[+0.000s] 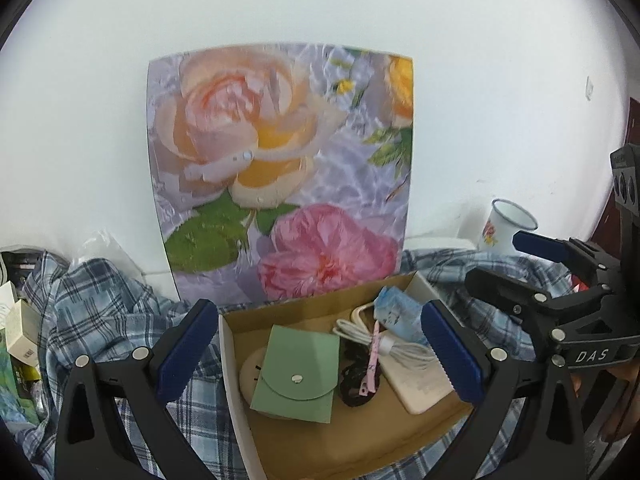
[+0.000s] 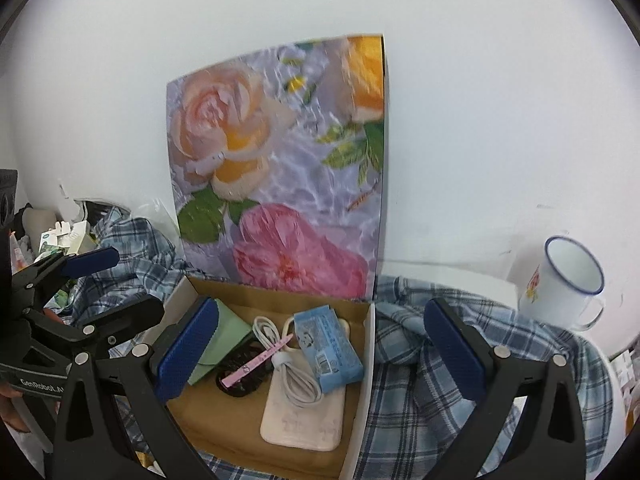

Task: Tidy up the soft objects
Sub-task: 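Open both tools to release strap and case into the box, then raise both tools away from the box and move toward the bed, then lower the left tool onto the gold-and-blue box and grasp it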

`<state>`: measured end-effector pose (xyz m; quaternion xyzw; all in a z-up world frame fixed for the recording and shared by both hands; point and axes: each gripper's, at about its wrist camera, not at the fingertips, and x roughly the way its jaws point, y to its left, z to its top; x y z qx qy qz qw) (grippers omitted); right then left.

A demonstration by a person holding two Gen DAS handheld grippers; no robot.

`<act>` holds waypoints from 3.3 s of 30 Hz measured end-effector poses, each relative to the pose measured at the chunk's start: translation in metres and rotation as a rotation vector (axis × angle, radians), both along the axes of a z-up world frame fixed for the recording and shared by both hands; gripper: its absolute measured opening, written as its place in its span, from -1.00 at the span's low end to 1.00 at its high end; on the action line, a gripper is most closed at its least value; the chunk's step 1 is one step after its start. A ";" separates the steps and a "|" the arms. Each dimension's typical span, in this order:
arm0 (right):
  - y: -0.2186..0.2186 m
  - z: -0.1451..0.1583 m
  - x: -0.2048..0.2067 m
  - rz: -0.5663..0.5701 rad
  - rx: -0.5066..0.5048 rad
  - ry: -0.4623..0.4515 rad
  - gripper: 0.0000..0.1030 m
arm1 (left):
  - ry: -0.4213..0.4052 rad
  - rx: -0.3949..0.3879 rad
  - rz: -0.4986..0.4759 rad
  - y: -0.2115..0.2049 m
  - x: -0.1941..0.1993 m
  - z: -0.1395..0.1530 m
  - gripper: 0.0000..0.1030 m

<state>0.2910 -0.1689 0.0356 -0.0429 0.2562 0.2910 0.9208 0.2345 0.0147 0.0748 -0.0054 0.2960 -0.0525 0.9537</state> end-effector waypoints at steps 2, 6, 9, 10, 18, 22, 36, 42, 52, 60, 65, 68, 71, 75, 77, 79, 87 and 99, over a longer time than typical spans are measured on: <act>0.000 0.007 -0.005 0.004 -0.004 -0.015 0.99 | -0.013 -0.015 -0.007 0.001 -0.004 0.006 1.00; -0.001 0.021 -0.018 -0.006 -0.012 -0.052 0.99 | -0.046 -0.026 -0.024 -0.001 -0.015 0.020 1.00; -0.005 0.032 -0.028 -0.010 0.002 -0.084 0.99 | -0.075 -0.030 -0.035 -0.003 -0.023 0.030 1.00; -0.006 0.036 -0.030 -0.007 0.008 -0.089 0.99 | -0.079 -0.032 -0.039 -0.003 -0.025 0.032 1.00; -0.013 0.063 -0.054 0.009 0.028 -0.146 0.99 | -0.151 -0.038 -0.050 -0.006 -0.049 0.059 1.00; -0.017 0.076 -0.068 0.007 0.035 -0.166 0.99 | -0.189 -0.041 -0.057 -0.008 -0.064 0.074 1.00; -0.034 0.116 -0.116 0.027 0.078 -0.289 0.99 | -0.300 -0.043 -0.095 -0.012 -0.111 0.119 1.00; -0.033 0.116 -0.127 0.057 0.080 -0.289 0.99 | -0.269 -0.037 -0.111 -0.010 -0.118 0.119 1.00; -0.027 0.087 -0.139 0.071 0.039 -0.260 0.99 | -0.207 -0.012 -0.097 -0.007 -0.134 0.089 1.00; -0.026 0.048 -0.135 0.097 0.045 -0.204 0.99 | -0.149 0.034 -0.081 -0.009 -0.136 0.060 1.00; -0.020 0.023 -0.132 0.126 0.017 -0.162 0.99 | -0.102 0.043 -0.072 -0.006 -0.136 0.039 1.00; -0.015 0.011 -0.131 0.137 0.001 -0.146 0.99 | -0.082 0.043 -0.069 -0.004 -0.136 0.029 1.00; -0.011 0.003 -0.131 0.145 -0.015 -0.135 0.99 | -0.056 0.033 -0.067 -0.001 -0.135 0.019 1.00; -0.005 -0.006 -0.130 0.147 -0.034 -0.128 0.99 | -0.028 0.024 -0.064 0.003 -0.133 0.008 1.00; -0.002 -0.009 -0.130 0.148 -0.039 -0.118 0.99 | -0.019 0.019 -0.066 0.004 -0.132 0.004 1.00; 0.000 -0.013 -0.129 0.153 -0.043 -0.109 0.99 | -0.010 0.015 -0.067 0.006 -0.131 0.001 1.00; 0.007 -0.027 -0.125 0.166 -0.073 -0.076 0.99 | 0.039 0.027 -0.101 0.004 -0.130 -0.014 1.00; 0.019 -0.046 -0.121 0.206 -0.103 -0.022 0.99 | 0.140 -0.023 -0.152 0.011 -0.128 -0.043 1.00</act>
